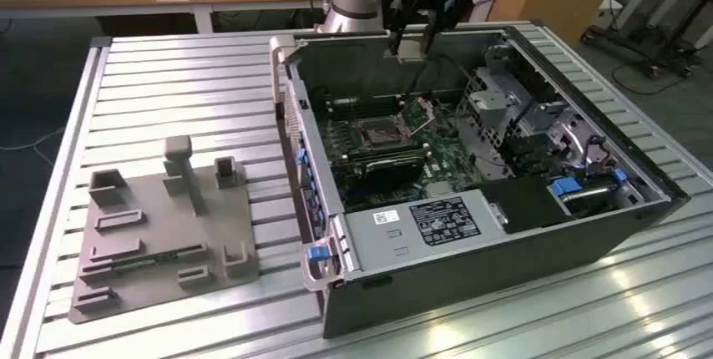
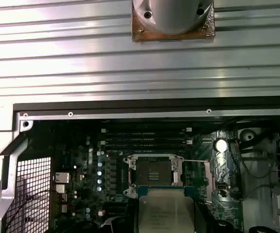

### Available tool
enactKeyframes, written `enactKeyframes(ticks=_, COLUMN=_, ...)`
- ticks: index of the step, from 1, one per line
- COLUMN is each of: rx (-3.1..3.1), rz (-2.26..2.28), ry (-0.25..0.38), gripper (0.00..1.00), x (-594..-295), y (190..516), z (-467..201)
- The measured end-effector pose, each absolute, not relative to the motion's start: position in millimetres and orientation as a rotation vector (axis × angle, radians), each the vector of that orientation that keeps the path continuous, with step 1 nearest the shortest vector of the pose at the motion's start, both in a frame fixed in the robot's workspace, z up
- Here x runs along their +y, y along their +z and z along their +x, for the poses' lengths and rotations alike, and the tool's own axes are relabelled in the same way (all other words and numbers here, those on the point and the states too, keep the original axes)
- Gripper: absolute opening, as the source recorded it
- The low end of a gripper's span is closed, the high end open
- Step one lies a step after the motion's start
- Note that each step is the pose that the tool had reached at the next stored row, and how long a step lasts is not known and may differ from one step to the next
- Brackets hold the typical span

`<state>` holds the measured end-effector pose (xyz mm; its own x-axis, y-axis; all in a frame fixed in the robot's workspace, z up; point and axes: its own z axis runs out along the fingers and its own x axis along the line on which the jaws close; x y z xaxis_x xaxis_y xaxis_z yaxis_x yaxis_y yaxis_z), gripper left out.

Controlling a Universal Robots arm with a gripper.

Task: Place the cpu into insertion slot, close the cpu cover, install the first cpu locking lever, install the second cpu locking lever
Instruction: 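Place the cpu into insertion slot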

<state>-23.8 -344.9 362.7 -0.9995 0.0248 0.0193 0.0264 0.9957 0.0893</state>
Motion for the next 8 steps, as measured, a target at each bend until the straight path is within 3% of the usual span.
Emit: enactKeyframes(ticks=8, rx=-3.120, rz=-0.040, ry=-0.140, gripper=0.54, x=-344.9, y=362.7, z=-23.8)
